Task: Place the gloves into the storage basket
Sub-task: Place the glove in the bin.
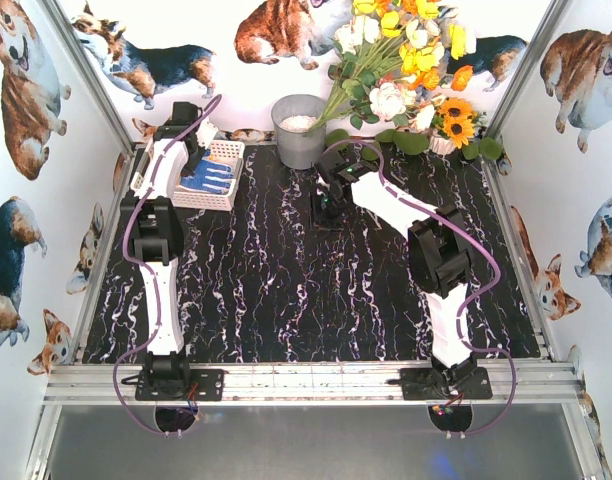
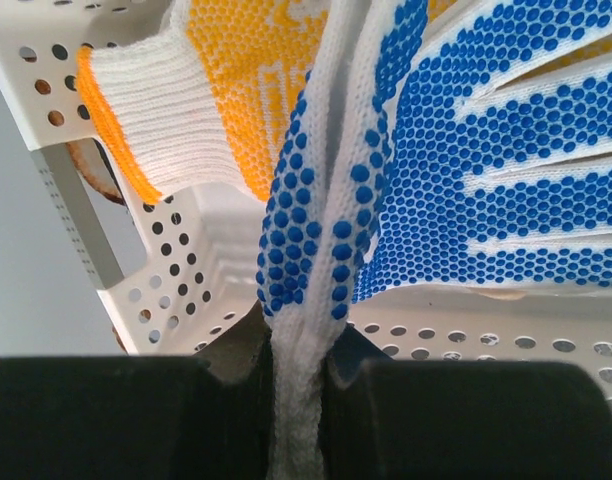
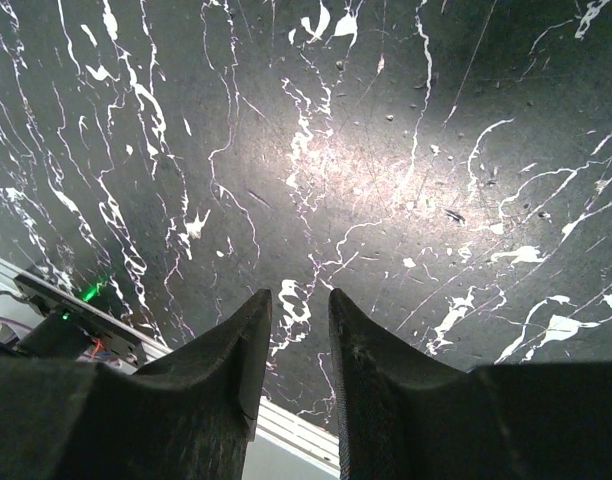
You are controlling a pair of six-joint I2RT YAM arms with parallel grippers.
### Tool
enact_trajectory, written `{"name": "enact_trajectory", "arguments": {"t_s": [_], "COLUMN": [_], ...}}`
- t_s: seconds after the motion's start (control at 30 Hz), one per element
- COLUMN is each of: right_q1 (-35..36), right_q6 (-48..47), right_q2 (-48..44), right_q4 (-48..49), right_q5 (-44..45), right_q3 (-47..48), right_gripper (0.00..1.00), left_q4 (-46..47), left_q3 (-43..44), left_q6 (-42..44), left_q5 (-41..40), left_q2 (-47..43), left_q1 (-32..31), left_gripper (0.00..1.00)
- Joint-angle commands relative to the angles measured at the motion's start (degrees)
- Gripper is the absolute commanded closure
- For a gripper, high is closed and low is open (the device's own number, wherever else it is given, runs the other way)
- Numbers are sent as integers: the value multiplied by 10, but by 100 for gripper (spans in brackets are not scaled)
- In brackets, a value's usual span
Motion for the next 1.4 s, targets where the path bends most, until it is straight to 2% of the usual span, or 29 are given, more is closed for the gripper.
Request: {"name": "enact_trajectory", "arguments": {"t_s": [0.0,0.2,0.9,0.93,1.0,1.03,1.13,1.17,1.23,1.37], "right_q1": [1,2,12,12,14,15,18,19,20,20], "right_q6": [-7,-4,6,6,7,7,8,8,7,5], "right_q2": [7,17,50,52,53,54,57,57,56,48], "right_q4": [-6,-13,-61,-63,-66,-67,-67,-66,-65,-60], "right_q5": [-2,-3,11,12,13,13,13,12,11,15], "right_q3": [30,38,91,94,101,104,108,107,104,91], "right_gripper": [68,69,69,69,69,69,69,69,69,69], "left_q4": [24,26,76,84,114,133,179,196,217,237], "left_q3": [8,1,-12,-14,-25,-31,-47,-54,-64,-70], "left_q6": [25,41,100,95,84,81,88,89,97,100], "left_q5": [11,30,11,0,-32,-49,-72,-75,-77,-118], "left_q2": [17,29,55,54,47,42,24,18,6,0], "left_q1": [11,12,16,16,16,16,16,16,16,12], "left_gripper": [100,100,99,95,68,60,50,42,33,27]}}
